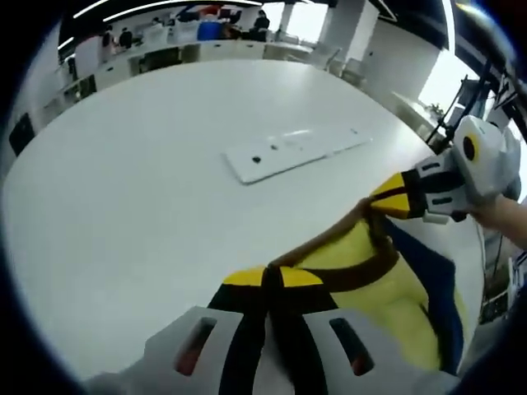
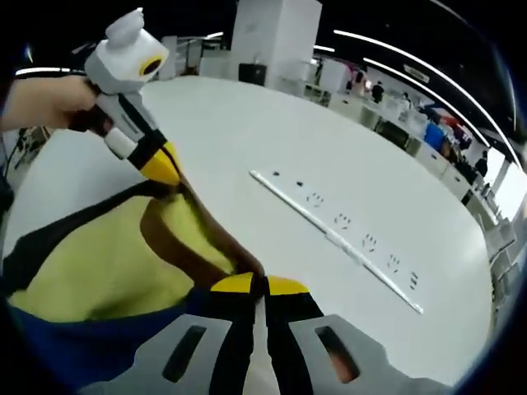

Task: Fold the garment on the visible template until the final outline fits inside the template.

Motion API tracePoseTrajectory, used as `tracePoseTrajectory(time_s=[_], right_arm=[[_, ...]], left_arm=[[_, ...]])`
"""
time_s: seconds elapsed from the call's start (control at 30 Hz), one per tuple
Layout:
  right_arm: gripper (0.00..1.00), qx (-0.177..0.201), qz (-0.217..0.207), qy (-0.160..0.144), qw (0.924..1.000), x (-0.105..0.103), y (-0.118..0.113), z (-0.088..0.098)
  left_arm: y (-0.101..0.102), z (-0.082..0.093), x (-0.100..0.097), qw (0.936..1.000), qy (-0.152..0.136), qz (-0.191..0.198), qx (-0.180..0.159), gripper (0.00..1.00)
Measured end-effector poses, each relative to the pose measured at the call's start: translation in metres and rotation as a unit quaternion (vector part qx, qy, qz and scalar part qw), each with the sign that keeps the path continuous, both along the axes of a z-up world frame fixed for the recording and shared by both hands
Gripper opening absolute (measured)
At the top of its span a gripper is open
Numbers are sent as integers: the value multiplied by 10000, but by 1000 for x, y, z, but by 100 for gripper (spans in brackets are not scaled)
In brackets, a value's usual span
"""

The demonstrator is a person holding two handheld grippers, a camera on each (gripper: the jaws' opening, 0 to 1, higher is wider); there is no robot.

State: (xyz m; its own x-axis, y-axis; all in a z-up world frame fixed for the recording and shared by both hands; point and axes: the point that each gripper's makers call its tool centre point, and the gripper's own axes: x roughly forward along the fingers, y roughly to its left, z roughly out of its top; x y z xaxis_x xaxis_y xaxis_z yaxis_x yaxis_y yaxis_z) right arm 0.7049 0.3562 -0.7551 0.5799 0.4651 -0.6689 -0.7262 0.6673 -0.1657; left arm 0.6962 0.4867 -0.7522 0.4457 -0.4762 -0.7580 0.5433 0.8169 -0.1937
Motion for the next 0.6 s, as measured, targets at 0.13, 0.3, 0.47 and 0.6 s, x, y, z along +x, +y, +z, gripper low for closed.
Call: tracePoseTrajectory(time_s=[0.13, 0.3, 0.47, 0.6], right_arm=[[4, 11, -29, 10, 10000, 1, 1, -1], [4, -8, 19, -43, 10000, 3, 3, -1], [4, -25, 65, -86, 9999, 6, 3, -1], [5, -68, 96, -124, 9999, 6, 4, 0]], left_arm=[[0, -1, 1, 10000, 14, 18, -10, 2], [1, 0, 5, 10000, 6, -17, -23, 2], [3, -2, 10, 10000, 25, -9, -36, 2], [3, -2, 10, 10000, 28, -16, -29, 2]])
